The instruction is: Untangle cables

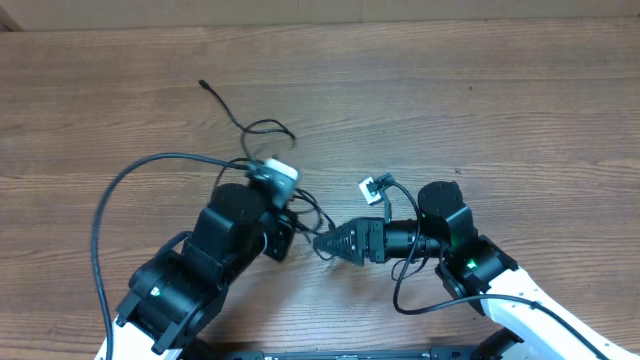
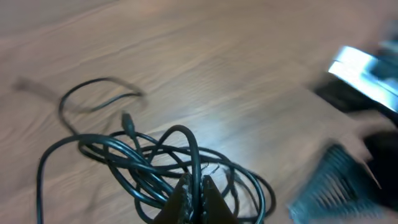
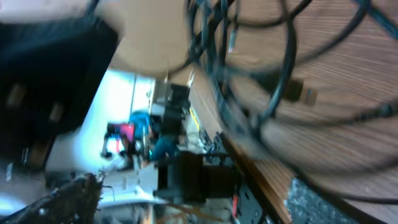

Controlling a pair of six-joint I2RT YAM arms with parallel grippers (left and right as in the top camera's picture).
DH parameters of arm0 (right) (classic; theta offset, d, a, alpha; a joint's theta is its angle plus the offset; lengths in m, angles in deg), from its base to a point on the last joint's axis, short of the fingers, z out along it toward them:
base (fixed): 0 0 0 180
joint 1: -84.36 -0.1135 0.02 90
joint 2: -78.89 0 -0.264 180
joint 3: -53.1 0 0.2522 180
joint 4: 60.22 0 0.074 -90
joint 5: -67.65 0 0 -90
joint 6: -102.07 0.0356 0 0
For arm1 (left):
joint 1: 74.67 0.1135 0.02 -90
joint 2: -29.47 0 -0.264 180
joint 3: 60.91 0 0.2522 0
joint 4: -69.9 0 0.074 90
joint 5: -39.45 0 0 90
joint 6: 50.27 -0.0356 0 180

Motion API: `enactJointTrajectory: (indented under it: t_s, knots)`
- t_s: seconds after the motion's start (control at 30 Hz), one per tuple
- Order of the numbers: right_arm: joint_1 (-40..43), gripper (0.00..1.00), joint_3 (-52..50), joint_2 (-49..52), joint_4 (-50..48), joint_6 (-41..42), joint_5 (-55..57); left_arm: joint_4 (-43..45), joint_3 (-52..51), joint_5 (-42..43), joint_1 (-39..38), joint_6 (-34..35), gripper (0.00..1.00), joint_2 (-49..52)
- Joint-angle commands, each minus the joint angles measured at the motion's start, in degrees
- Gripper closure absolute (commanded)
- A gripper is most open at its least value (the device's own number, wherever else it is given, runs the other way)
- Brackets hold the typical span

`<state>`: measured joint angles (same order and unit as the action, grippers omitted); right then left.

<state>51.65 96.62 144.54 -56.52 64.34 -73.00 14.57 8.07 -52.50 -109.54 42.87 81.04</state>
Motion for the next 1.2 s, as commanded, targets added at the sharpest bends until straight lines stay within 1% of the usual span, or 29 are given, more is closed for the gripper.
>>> enactJointTrajectory:
  t_s: [0.0, 0.03, 0.1, 0.23, 0.3, 0.37, 0.4, 0.47, 0.53, 0.57, 0.6, 0.63, 0.67, 0.77, 0.87, 0.93, 1.03, 1.17]
  knots:
    - [-0.24, 0.16, -0.13, 0.79, 0.28, 8.15, 5.86, -0.13, 0.87, 16.5, 0.07, -15.67, 0.96, -0.74]
    - [-0.24, 0.18, -0.13, 1.16, 0.31, 9.77, 7.06, -0.57, 0.87, 18.64, 0.07, -17.7, 0.96, -0.74]
    - [-0.24, 0.23, -0.13, 1.97, 0.31, 12.61, 9.25, -1.4, 0.87, 20.74, 0.07, -19.15, 0.96, -0.74]
    - [-0.24, 0.39, -0.13, 3.13, 0.28, 15.52, 11.56, -1.36, 0.87, 22.14, 0.07, -19.21, 0.96, -0.74]
    - [-0.55, 0.42, -0.13, 3.56, 0.37, 15.52, 12.48, -0.26, 0.87, 22.56, 0.07, -18.8, 0.96, -0.74]
    - [-1.16, 0.48, -0.13, 4.11, 0.5, 15.74, 13.25, 1.62, 0.87, 22.49, 0.09, -17.4, 0.96, -0.76]
    - [-1.66, 0.54, -0.13, 4.52, 0.52, 16.15, 13.73, 2.84, 0.87, 22.49, 0.09, -16.17, 0.96, -0.76]
    - [-2.54, 0.72, -0.13, 5.38, 0.59, 16.57, 14.27, 5.73, 0.87, 22.32, 0.09, -12.92, 0.96, -0.76]
    - [-2.99, 0.86, -0.13, 6.4, 1.33, 16.52, 15.54, 8.68, 0.87, 22.03, 0.09, -10.8, 0.96, -0.85]
    - [-2.97, 0.91, -0.13, 6.82, 2.45, 16.5, 16.5, 9.68, 0.87, 20.96, 0.09, -9.77, 0.96, -0.87]
    - [-2.91, 0.96, -0.13, 7.1, 4.5, 16.46, 18.25, 10.51, 0.87, 18.69, 0.09, -8.11, 0.96, -0.92]
    - [-2.75, 0.96, -0.13, 7.15, 6.93, 16.37, 20.37, 10.88, 0.87, 15.72, 0.11, -6.19, 0.96, -1.01]
    - [-2.47, 0.96, -0.13, 7.13, 10.21, 16.31, 23.23, 10.97, 0.87, 10.82, 0.09, -3.23, 0.96, -1.16]
    - [-0.37, 0.96, -0.13, 7.13, 18.8, 16.35, 29.66, 8.96, 0.87, -7.15, 0.11, 8.61, 0.96, -2.4]
    - [4.04, 0.96, -0.13, 7.13, 26.01, 16.33, 34.07, 5.86, 0.87, -22.73, 0.11, 16.48, 0.96, -4.9]
    - [7.34, 0.96, -0.13, 7.13, 29.53, 16.31, 36.41, 4.39, 0.87, -30.34, 0.11, 19.96, 0.96, -7.43]
    - [12.33, 0.96, -0.13, 7.13, 33.57, 15.91, 39.67, 2.89, 0.87, -38.75, 0.09, 24.46, 0.96, -12.15]
    - [18.36, 0.96, -0.13, 7.13, 35.1, 11.63, 41.48, 1.75, 0.87, -48.68, 0.09, 31.04, 0.96, -18.78]
